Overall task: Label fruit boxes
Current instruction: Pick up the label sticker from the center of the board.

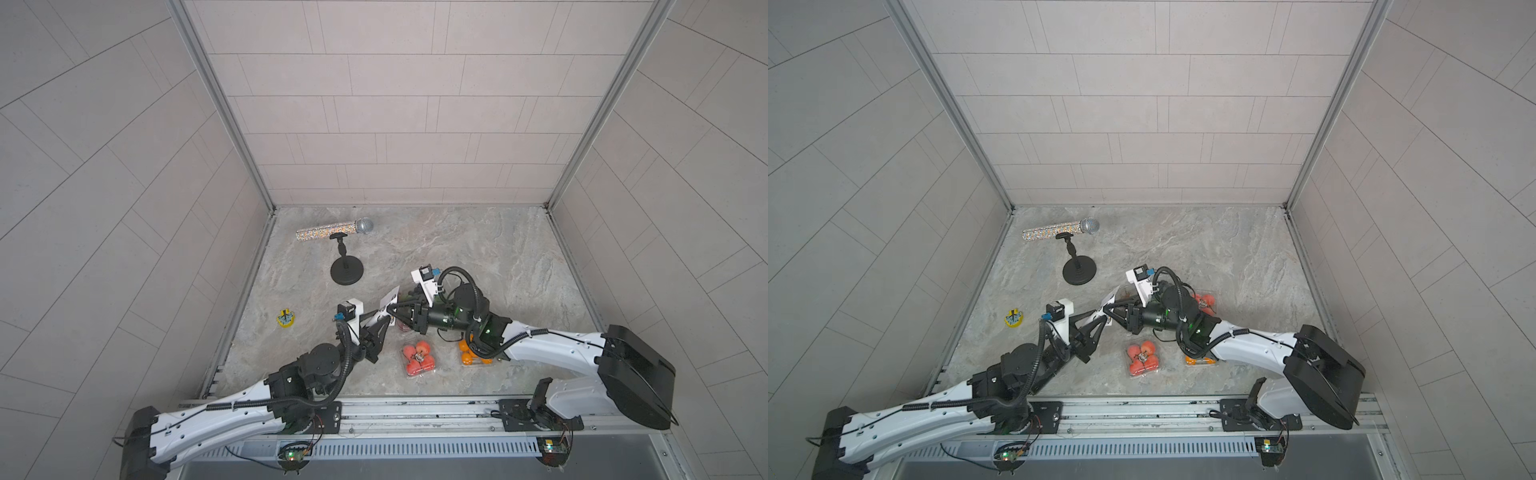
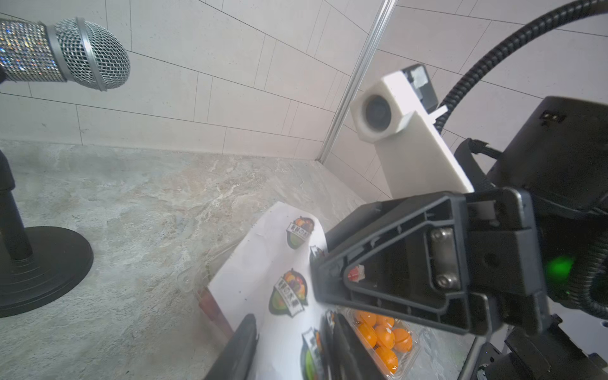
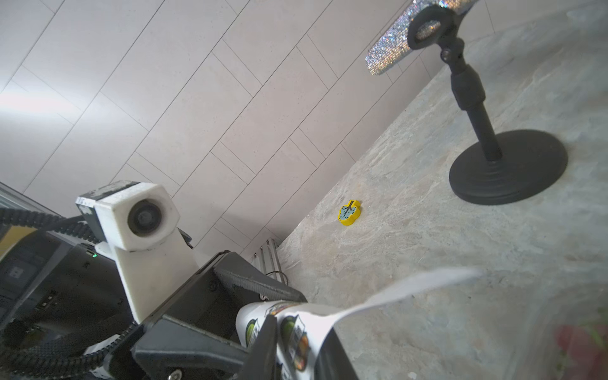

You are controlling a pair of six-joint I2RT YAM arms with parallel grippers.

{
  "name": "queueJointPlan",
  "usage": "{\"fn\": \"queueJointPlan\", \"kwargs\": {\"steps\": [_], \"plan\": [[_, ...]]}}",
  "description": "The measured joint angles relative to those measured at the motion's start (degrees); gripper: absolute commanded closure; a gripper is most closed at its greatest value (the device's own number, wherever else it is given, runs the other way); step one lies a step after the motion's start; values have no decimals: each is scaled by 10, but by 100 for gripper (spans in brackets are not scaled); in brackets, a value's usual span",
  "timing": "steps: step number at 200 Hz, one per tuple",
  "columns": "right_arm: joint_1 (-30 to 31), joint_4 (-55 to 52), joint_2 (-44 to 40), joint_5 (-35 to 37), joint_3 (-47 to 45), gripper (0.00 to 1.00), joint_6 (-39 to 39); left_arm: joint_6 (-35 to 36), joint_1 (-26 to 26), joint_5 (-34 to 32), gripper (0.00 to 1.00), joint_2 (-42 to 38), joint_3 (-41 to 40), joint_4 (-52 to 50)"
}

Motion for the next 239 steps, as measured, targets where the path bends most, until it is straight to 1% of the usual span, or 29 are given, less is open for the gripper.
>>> {"fn": "queueJointPlan", "kwargs": {"steps": [14,25,33,40,45,67,77,100,122,140,154,194,211,222,239], "plan": [[0,5,3,-2,2,100,1,0,0,2,54,8,-1,5],[0,4,3,-3,2,100,-3,0,0,5,46,11,-3,8],[0,0,2,-5,2,100,-10,-1,0,5,36,12,-7,11],[0,-8,-1,-5,2,100,-19,-4,0,6,24,10,-11,15],[-1,-16,-3,-6,2,100,-25,-10,0,8,17,7,-14,17],[-6,-85,-44,-8,0,100,-79,-12,0,30,4,-26,-23,14],[-9,-119,-73,-10,-1,100,-107,-16,1,43,1,-53,-23,8],[-15,-184,-172,-19,-29,100,-200,-18,15,88,0,-117,-22,-7],[-15,-240,-250,-26,-50,100,-272,-33,49,174,0,-132,-16,-9],[-15,-257,-292,-45,-68,100,-311,-37,69,241,0,-114,-5,-7],[-15,-267,-311,-67,-77,100,-329,-36,74,281,0,-91,3,2],[-12,-270,-326,-125,-85,100,-346,-35,76,380,1,-20,4,83],[-9,-270,-325,-142,-85,100,-349,-35,76,407,5,1,5,112],[-7,-269,-324,-153,-85,100,-349,-36,76,423,11,10,5,132],[-6,-264,-323,-166,-85,100,-349,-35,76,434,26,14,5,150]]}}
